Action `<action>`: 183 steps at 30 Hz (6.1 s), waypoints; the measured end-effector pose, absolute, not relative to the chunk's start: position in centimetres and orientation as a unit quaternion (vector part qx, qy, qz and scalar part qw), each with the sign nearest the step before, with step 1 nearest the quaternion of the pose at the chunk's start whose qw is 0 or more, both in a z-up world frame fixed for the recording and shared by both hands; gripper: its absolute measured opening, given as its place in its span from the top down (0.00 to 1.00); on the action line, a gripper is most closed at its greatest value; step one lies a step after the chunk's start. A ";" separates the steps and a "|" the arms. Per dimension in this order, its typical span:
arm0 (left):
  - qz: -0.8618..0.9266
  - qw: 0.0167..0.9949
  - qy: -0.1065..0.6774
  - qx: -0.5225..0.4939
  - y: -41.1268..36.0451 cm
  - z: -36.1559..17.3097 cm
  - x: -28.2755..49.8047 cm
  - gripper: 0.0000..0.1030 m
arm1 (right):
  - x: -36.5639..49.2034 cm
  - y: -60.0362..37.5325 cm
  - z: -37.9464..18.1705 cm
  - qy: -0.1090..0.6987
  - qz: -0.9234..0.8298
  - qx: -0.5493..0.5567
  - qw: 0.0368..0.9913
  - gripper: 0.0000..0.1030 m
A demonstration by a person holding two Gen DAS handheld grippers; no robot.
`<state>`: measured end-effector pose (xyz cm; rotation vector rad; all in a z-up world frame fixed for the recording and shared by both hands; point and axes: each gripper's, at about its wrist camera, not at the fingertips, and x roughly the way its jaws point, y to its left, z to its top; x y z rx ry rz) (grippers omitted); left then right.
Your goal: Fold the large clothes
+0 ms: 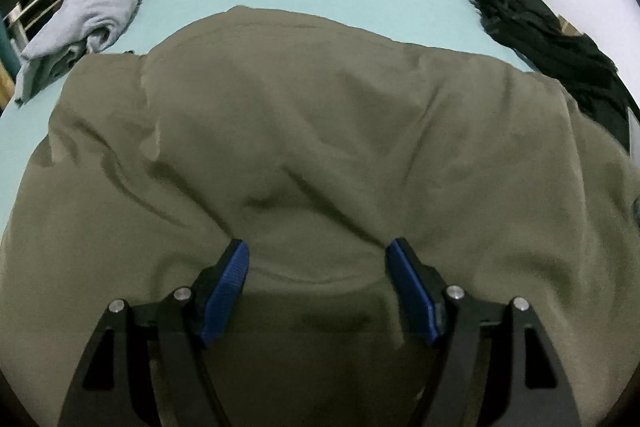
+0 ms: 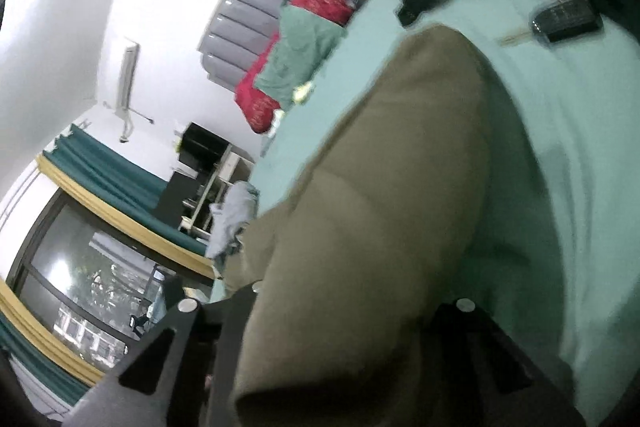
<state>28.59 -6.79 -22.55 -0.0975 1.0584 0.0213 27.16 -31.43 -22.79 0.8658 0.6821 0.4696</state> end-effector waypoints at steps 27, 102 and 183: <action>-0.041 0.905 0.416 -0.077 10.2 -15.6 21.1 0.30 | 25.8 -6.9 -7.8 0.331 0.243 0.064 0.909 0.83; 0.033 0.887 0.428 -0.172 19.0 -12.7 14.5 0.27 | 28.2 -4.5 -19.1 0.434 0.261 0.027 0.862 0.07; -0.090 0.871 0.463 -0.138 12.0 -17.3 16.8 0.81 | 25.5 -3.6 -18.4 0.429 0.321 0.108 0.838 0.72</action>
